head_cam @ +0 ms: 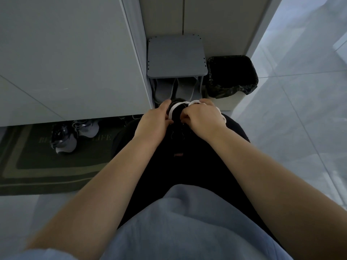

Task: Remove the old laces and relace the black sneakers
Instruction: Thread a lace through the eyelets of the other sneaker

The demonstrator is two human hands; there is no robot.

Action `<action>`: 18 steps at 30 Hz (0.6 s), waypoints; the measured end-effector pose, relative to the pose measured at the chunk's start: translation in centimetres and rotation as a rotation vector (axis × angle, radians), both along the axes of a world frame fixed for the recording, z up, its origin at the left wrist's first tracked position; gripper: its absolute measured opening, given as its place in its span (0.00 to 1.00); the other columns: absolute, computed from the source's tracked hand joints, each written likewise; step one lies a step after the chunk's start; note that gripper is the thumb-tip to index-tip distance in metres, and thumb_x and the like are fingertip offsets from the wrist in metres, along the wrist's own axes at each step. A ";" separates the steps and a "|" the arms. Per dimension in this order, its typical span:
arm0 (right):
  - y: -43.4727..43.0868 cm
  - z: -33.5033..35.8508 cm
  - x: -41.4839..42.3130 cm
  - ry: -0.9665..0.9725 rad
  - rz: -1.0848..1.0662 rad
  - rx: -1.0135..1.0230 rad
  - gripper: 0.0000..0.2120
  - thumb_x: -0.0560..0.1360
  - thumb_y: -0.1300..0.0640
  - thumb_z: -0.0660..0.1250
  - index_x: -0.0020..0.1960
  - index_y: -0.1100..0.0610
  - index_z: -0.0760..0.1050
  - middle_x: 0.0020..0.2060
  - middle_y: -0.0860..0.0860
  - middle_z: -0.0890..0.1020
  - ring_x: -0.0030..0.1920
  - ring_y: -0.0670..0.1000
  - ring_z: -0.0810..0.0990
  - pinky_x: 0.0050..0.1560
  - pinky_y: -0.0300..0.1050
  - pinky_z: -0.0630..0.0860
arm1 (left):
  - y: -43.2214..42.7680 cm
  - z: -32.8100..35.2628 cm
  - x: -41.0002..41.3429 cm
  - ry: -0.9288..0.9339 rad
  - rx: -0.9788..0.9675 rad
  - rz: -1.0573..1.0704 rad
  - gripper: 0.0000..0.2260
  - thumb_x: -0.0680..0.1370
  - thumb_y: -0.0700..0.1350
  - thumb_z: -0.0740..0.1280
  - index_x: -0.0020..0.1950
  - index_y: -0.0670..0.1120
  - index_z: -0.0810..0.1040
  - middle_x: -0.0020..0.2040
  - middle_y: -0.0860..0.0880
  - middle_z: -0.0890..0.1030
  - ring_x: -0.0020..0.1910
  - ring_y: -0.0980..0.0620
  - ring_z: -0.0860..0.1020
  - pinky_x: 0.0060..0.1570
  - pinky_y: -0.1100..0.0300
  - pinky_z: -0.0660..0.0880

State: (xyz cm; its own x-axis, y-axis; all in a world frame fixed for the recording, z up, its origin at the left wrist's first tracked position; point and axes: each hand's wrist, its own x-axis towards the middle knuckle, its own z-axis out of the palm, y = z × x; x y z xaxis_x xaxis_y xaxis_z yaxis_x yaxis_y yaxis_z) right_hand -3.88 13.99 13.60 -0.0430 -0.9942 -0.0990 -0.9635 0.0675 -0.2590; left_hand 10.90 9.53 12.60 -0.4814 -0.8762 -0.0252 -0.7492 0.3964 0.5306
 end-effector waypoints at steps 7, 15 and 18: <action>-0.1 0.1 0.5 0.046 -0.026 -0.018 0.13 0.78 0.61 0.56 0.50 0.55 0.80 0.50 0.52 0.82 0.59 0.55 0.74 0.65 0.40 0.55 | 0.8 -0.7 0.8 -0.012 -0.088 0.029 0.24 0.78 0.39 0.58 0.74 0.48 0.58 0.50 0.43 0.81 0.50 0.44 0.78 0.48 0.51 0.74; -0.7 -0.2 0.6 0.092 -0.003 0.119 0.10 0.78 0.56 0.58 0.54 0.56 0.77 0.56 0.51 0.80 0.64 0.51 0.71 0.69 0.42 0.54 | 0.4 -0.3 0.1 -0.039 0.016 -0.027 0.23 0.79 0.41 0.58 0.74 0.50 0.59 0.51 0.44 0.81 0.51 0.44 0.78 0.53 0.49 0.74; -0.4 -0.6 0.5 0.142 -0.024 -0.001 0.09 0.77 0.58 0.59 0.48 0.54 0.78 0.47 0.49 0.82 0.56 0.52 0.76 0.66 0.48 0.61 | 1.1 -0.3 0.3 -0.088 0.010 -0.061 0.29 0.78 0.49 0.60 0.76 0.49 0.52 0.52 0.45 0.81 0.51 0.45 0.78 0.50 0.48 0.75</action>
State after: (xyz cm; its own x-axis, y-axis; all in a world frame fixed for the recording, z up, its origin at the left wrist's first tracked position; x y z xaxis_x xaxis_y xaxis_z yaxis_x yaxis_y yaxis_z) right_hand -3.34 13.62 12.99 -0.0803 -0.9928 -0.0890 -0.9886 0.0907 -0.1201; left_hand 11.22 10.64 12.32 -0.5297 -0.8446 -0.0782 -0.7676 0.4381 0.4678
